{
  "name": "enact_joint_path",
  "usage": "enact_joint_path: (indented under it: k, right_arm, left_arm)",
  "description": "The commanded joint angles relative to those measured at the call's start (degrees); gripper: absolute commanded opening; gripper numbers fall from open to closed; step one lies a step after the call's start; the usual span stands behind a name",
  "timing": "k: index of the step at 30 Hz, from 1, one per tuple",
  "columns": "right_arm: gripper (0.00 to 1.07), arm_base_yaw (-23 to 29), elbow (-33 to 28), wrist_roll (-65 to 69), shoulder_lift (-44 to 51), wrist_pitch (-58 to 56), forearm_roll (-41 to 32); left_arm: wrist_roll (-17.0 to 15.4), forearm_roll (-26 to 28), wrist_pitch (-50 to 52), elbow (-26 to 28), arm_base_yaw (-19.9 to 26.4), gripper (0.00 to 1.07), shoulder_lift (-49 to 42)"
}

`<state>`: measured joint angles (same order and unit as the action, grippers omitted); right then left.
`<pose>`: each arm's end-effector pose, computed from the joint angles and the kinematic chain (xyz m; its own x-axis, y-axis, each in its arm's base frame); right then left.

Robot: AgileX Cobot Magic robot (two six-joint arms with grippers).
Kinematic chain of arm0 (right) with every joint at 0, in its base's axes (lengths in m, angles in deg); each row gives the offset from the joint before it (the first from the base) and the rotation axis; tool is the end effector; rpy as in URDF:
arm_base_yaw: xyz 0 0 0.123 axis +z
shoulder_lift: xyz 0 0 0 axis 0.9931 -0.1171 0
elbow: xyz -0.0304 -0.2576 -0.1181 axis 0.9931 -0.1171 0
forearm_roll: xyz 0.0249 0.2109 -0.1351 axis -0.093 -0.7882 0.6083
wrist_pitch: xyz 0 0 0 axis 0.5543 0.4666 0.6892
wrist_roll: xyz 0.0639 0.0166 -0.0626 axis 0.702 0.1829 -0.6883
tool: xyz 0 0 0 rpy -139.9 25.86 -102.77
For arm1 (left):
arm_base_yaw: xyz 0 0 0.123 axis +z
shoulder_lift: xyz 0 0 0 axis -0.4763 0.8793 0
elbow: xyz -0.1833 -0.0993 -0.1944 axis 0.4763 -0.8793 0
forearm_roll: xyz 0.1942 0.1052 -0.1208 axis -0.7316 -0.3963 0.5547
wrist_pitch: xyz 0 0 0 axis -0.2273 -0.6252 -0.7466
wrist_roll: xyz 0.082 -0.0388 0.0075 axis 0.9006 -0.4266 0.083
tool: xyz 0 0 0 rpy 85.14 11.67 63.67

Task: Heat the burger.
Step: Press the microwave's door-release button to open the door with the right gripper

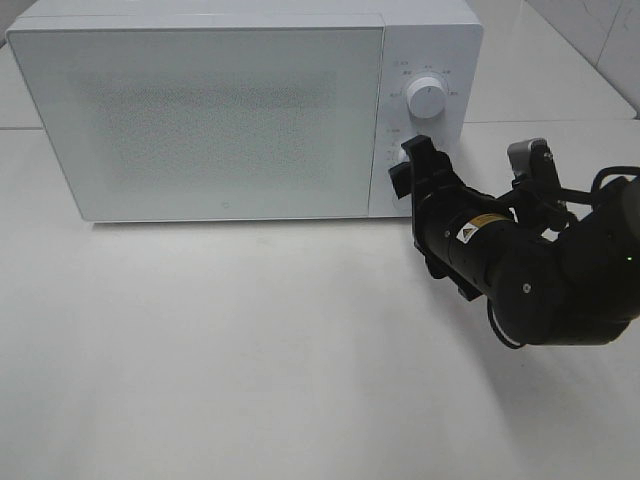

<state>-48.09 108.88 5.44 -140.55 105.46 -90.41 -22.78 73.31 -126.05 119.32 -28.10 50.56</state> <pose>0.2778 0.1504 0.1257 -0.2556 0.9172 -0.3058 0.2192 0.3630 0.9056 -0.0097 -0.0134 0.2817 -0.4480 0.0413 -0.8931 0.1446 0.9891 -0.0268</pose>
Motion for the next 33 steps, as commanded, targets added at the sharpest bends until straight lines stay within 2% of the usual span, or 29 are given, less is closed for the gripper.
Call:
enact_joint_path:
  k: [1, 2, 7, 8, 11, 13, 14, 16, 19, 21, 22, 24, 33]
  right_arm:
    - [0.74, -0.23, -0.74, -6.76, 2.64, -4.30, 2.35]
    - [0.74, -0.97, -0.80, -12.78, 4.58, -9.51, 3.55]
    - [0.74, -2.75, -0.80, -24.12, 8.14, -20.23, 5.16]
    - [0.74, -4.07, -0.52, -30.60, 9.97, -25.15, 6.42]
    - [0.74, -5.21, -0.17, -35.81, 11.69, -30.14, 7.68]
    - [0.74, -7.22, 1.09, -43.37, 13.92, -39.53, 9.57]
    - [0.74, -7.22, 1.09, -43.37, 13.92, -39.53, 9.57]
    - [0.74, -8.82, 2.75, -49.50, 16.21, -47.10, 12.66]
    - [0.74, -9.74, 3.84, -51.34, 17.53, -51.80, 15.47]
    - [0.74, -10.26, 5.56, -51.80, 19.48, -58.79, 21.77]
    - [0.74, -10.26, 5.56, -51.80, 19.48, -58.79, 21.77]
    - [0.74, -10.20, 6.93, -51.74, 21.60, -65.43, 27.50]
    - [0.74, -10.20, 8.14, -51.80, 29.39, -77.86, 31.74]
  left_arm:
    - [-0.34, 0.23, 0.80, -0.17, 0.06, 0.98, -0.92]
    - [-0.34, 0.23, 0.80, -0.17, 0.06, 0.98, -0.92]
    - [-0.34, 0.23, 0.80, -0.17, 0.06, 0.98, -0.92]
    - [-0.34, 0.23, 0.80, -0.17, 0.06, 0.98, -0.92]
    - [-0.34, 0.23, 0.80, -0.17, 0.06, 0.98, -0.92]
    - [-0.34, 0.23, 0.80, -0.17, 0.06, 0.98, -0.92]
    - [-0.34, 0.23, 0.80, -0.17, 0.06, 0.98, -0.92]
    - [-0.34, 0.23, 0.80, -0.17, 0.06, 0.98, -0.92]
    - [-0.34, 0.23, 0.80, -0.17, 0.06, 0.98, -0.92]
    - [-0.34, 0.23, 0.80, -0.17, 0.06, 0.98, -0.92]
    - [-0.34, 0.23, 0.80, -0.17, 0.06, 0.98, -0.92]
    - [-0.34, 0.23, 0.80, -0.17, 0.06, 0.98, -0.92]
    - [-0.34, 0.23, 0.80, -0.17, 0.06, 0.98, -0.92]
